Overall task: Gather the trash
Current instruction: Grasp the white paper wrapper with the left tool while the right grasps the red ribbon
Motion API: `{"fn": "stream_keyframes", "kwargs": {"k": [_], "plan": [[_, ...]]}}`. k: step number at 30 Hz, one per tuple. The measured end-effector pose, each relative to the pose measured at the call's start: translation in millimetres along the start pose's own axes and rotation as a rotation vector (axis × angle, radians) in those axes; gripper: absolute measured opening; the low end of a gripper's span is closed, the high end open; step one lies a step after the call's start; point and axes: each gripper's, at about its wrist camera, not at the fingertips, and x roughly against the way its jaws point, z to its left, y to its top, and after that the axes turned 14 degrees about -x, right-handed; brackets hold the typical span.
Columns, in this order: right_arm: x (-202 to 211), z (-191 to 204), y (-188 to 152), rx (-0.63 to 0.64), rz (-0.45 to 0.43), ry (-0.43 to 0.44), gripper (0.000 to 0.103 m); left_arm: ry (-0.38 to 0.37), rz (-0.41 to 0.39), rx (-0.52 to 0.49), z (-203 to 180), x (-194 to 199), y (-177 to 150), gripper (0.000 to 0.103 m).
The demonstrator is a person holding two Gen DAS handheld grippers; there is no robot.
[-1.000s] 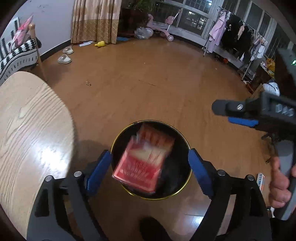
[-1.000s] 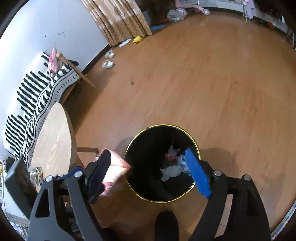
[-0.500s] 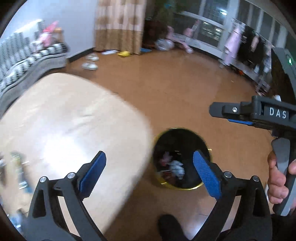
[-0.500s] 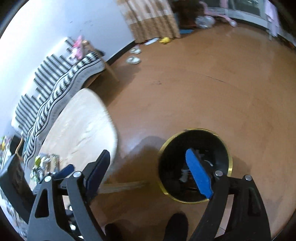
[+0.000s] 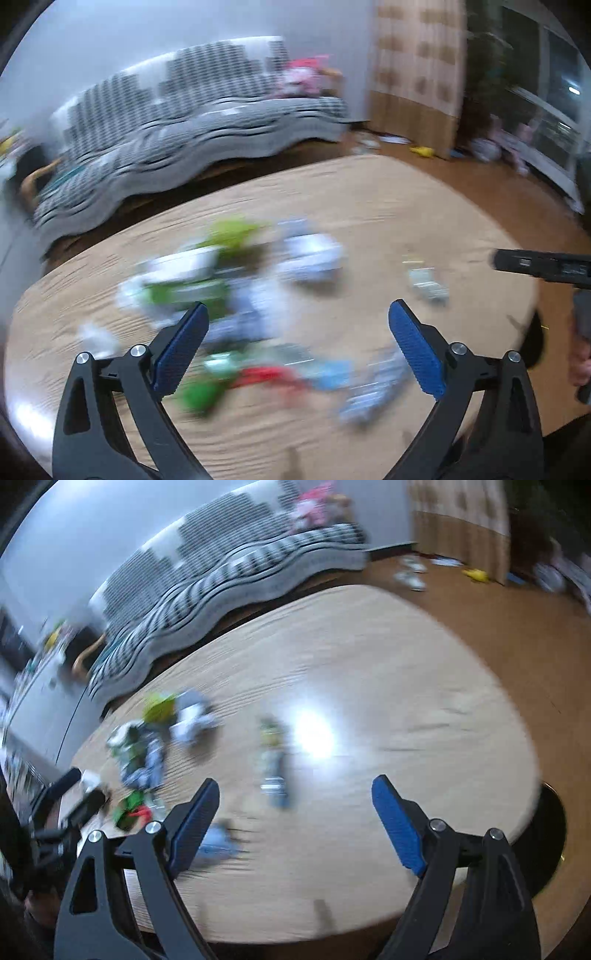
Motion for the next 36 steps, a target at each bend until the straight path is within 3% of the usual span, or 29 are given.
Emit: {"fn": "stream_keyframes", "kwargs": {"k": [6,10,14,16,19,23,27,32,33,36], "plan": [[-57,106,-37,0.184,0.114,0.051,0.082,0.132,0.097,0.182,116,-7,-61,0.095],[-86,148,-71,0.332,0.193,0.035,0.082,0.143,0.138,0.22,163,-26,-83,0.095],[-105,171,-87,0.418,0.222,0.02,0.072,0.157,0.168,0.209,174,-46,-90,0.095],[-111,182,-96,0.466,0.241,0.023,0.053,0.153,0.168,0.203,179,-55,-93,0.095],[-114,191,-108,0.527,0.262,0.025,0.042,0.156,0.163,0.166,177,-68,-91,0.095],[-119,191,-117,0.567,0.28,0.003,0.035,0.157,0.192,0.125,168,-84,-94,0.093],[-125,189,-121,0.567,0.283,-0.029,0.019,0.178,0.223,0.069,159,-92,-96,0.065],[-112,187,-118,0.551,0.257,-0.009,0.01,0.149,0.21,0.099,159,-82,-94,0.056],[-108,185,-115,0.54,0.247,0.001,0.01,0.148,0.207,0.106,160,-78,-92,0.049],[-96,180,-106,0.505,0.22,0.023,0.01,0.176,0.189,0.12,161,-66,-85,0.049]]}}
